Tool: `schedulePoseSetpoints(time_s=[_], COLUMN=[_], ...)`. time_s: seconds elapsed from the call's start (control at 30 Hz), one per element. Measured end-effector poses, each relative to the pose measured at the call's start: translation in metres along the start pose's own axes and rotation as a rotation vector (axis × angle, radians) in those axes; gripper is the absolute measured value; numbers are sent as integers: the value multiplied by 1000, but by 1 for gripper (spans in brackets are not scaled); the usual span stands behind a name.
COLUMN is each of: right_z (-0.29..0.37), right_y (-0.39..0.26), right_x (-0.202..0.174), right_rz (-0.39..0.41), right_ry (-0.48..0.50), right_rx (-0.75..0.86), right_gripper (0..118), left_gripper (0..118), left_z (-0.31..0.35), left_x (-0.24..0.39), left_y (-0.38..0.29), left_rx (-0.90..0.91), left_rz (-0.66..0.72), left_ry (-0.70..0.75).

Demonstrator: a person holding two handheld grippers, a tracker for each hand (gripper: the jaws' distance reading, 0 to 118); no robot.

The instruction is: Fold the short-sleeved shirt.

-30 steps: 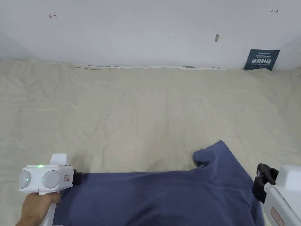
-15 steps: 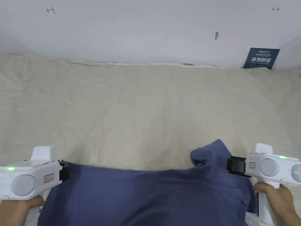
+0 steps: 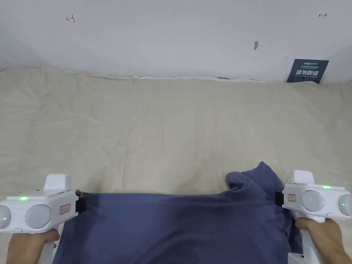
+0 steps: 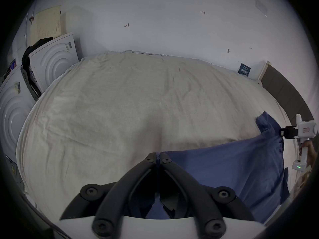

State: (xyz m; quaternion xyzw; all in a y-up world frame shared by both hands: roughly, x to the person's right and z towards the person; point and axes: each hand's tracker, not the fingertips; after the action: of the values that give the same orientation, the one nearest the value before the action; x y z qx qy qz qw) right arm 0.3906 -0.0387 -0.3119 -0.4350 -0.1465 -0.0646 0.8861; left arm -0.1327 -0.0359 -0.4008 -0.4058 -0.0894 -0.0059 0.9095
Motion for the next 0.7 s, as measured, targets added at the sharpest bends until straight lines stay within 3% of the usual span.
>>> schedulePoseSetpoints(time_s=[0.2,0.37,0.47,0.7], right_z=[107,169,177,170], right_y=[-24,-70,-103,-187], right_x=[12,39,59,65], right_rz=[-67,-69,-87,-104], right_ry=[107,158,182,141], right_rx=[137,188,175,38], right_gripper=[2,2,2,2], left_gripper=[3,3,3,3], left_z=[54,102,121,126], left_x=[-4,-15,-21,-26], left_y=[-14,-45,-75,-156], left_rx=[54,63,44,-81], left_rz=[35,90,98,94], left_ry=[9,9,3,22])
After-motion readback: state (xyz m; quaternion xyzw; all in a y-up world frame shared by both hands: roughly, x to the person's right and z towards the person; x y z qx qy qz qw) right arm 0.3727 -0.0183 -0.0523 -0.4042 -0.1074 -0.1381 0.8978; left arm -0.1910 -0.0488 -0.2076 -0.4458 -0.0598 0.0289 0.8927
